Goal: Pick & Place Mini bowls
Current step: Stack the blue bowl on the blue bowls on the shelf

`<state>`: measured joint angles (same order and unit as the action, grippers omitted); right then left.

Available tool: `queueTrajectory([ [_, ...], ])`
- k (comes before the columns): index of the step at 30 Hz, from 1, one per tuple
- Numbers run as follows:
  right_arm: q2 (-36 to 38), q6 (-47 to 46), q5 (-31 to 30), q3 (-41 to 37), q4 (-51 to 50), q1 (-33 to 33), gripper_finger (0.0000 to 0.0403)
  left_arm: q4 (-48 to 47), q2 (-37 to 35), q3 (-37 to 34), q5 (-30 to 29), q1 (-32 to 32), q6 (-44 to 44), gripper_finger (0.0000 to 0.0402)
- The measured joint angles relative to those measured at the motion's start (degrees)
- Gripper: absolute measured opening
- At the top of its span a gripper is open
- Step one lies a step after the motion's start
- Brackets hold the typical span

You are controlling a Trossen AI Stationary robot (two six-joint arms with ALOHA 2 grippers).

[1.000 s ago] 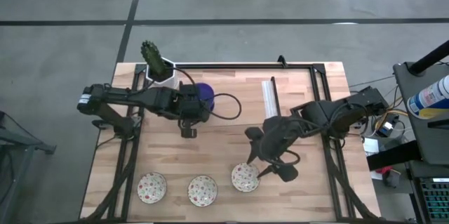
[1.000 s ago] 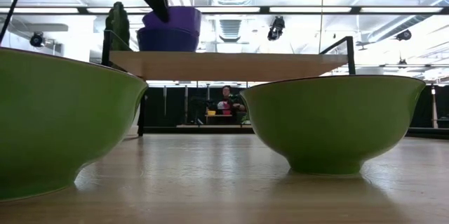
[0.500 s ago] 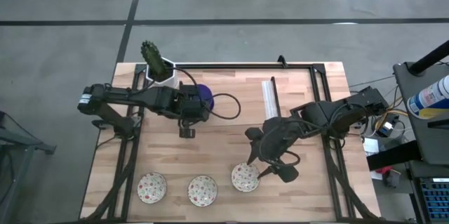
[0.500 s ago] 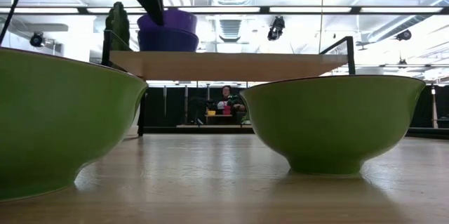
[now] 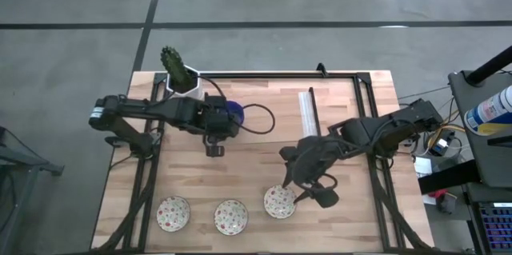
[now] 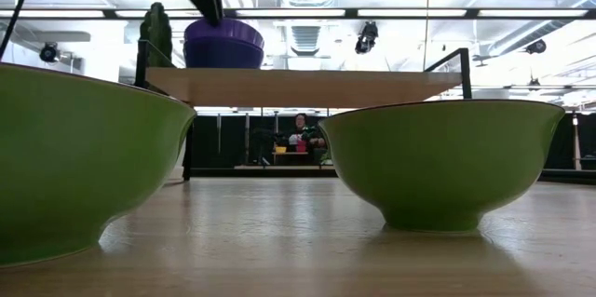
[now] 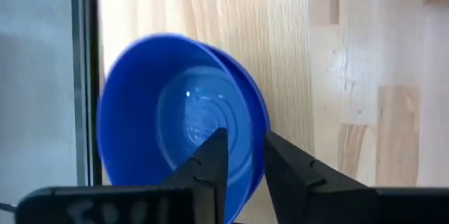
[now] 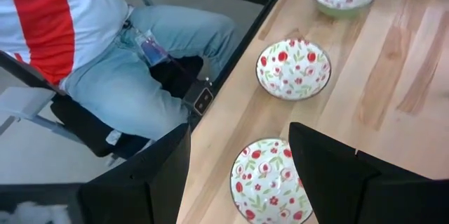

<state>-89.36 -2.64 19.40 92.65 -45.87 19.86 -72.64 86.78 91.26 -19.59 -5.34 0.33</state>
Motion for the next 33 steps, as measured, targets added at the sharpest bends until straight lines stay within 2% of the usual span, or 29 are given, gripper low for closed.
queueTrajectory([
  [7, 0.0, -2.7, 0.0, -1.1, 0.3, 0.1, 0.0237, 0.9, 0.0, 3.3, -0.2, 0.0, -0.5, 0.0084],
  [14, 0.0, -2.5, 0.0, -1.1, 0.4, 0.5, 0.0237, 1.2, 0.0, 2.0, -3.8, 0.0, -0.9, 0.0083],
  [20, -0.2, -2.3, 0.0, -1.1, 0.4, 0.6, 0.0237, 1.5, 0.0, -0.4, -3.9, -0.1, -1.6, 0.0083],
  [33, -0.2, -2.4, 0.0, -1.1, 1.3, 0.6, 0.0237, 2.8, 0.0, -0.7, -1.7, -0.2, -1.1, 0.0083],
])
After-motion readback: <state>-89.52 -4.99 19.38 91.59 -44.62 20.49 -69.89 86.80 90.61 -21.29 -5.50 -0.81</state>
